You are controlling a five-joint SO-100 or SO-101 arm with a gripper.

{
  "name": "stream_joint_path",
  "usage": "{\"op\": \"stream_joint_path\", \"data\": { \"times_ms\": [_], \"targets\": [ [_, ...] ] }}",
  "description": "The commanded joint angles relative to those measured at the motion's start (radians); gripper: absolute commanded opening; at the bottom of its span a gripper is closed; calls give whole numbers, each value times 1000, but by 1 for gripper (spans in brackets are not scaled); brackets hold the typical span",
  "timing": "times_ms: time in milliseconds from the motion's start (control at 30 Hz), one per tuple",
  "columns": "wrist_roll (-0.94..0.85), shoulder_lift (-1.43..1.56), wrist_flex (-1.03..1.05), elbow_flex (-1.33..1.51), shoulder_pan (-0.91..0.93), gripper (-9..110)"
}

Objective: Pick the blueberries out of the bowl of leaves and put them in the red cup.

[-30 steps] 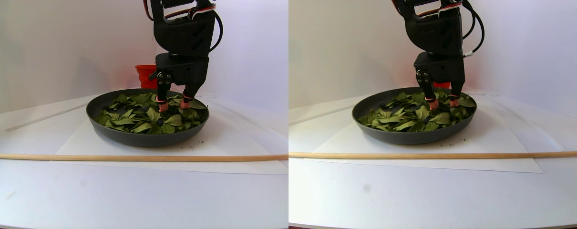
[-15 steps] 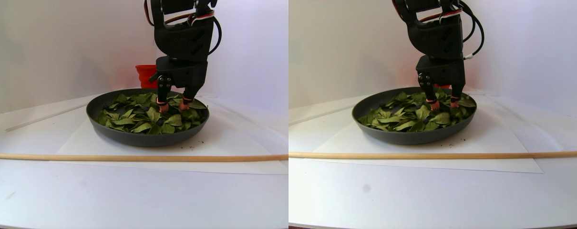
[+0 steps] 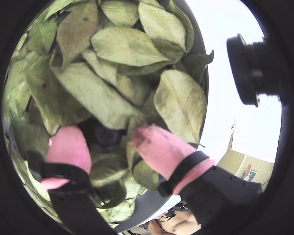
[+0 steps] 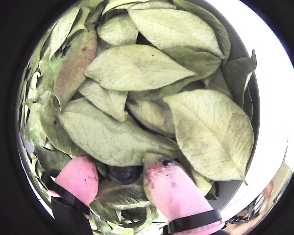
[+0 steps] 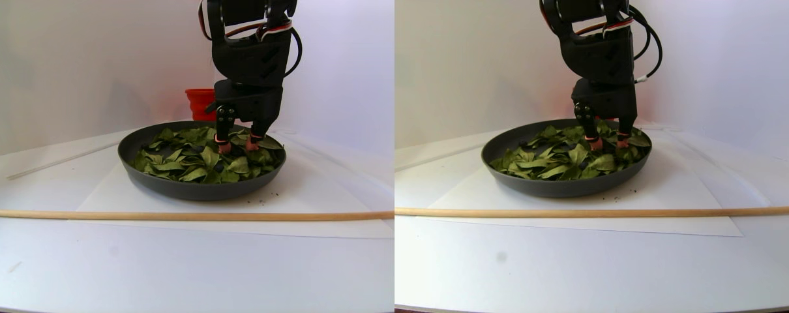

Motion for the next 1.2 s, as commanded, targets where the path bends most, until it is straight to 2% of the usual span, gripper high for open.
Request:
{"op": "stream_joint_path", "data": {
  "times_ms": [0, 1167],
  "targets": [
    [-8, 9, -29, -28, 18, 19],
    [2, -78, -137, 29, 34, 19]
  ]
}}
